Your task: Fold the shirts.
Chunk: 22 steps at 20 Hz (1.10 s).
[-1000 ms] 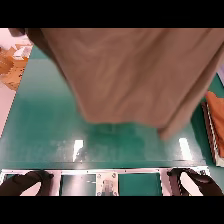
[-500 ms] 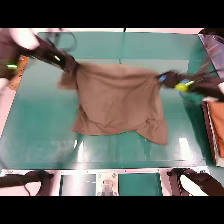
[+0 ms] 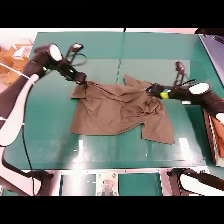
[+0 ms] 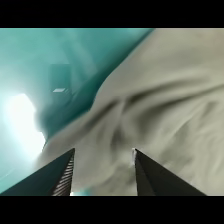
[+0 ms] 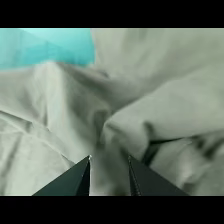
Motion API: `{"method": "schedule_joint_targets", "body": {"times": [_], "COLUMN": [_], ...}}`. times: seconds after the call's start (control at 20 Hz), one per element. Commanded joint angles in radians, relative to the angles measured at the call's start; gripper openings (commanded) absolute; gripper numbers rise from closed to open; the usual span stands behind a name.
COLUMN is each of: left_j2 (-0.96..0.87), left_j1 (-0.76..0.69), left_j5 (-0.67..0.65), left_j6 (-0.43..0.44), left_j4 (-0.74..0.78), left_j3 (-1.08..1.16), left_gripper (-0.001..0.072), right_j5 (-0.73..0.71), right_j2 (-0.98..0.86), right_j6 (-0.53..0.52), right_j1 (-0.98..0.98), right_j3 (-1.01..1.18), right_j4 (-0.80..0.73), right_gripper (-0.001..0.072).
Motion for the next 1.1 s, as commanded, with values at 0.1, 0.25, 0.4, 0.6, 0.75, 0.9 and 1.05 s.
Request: {"method": "schedule_joint_targets", "body": {"times": [0.1, 0.25, 0.4, 0.6, 0.75, 0.9, 1.05], "left_j2": [0.070, 0.209, 0.388, 0.448, 0.426, 0.371, 0.352], "left_j1": [0.109, 0.134, 0.161, 0.178, 0.178, 0.175, 0.178], "left_j5": [-0.408, -0.420, -0.292, 0.071, 0.249, 0.208, 0.135], "left_j6": [-0.159, -0.169, -0.170, -0.178, -0.058, -0.002, 0.034], "left_j4": [0.049, 0.054, 0.053, -0.163, -0.439, -0.499, -0.495], "left_j3": [0.041, -0.215, -0.570, -0.912, -1.020, -1.033, -1.033], "left_gripper": [0.0407, 0.0407, 0.0410, 0.0411, 0.0411, 0.0411, 0.0411], "right_j5": [0.280, 0.284, 0.282, 0.275, 0.276, 0.276, 0.277], "right_j2": [0.110, 0.160, 0.161, 0.161, 0.161, 0.161, 0.161], "right_j6": [-0.004, -0.007, -0.029, -0.029, -0.027, -0.027, -0.027], "right_j1": [-0.256, -0.322, -0.330, -0.330, -0.330, -0.330, -0.330], "right_j3": [0.082, 0.031, -0.027, -0.072, -0.072, -0.072, -0.072], "right_j4": [-0.093, -0.106, -0.104, -0.101, -0.101, -0.101, -0.101], "right_gripper": [0.0291, 0.0291, 0.0291, 0.0291, 0.0290, 0.0290, 0.0290]}}
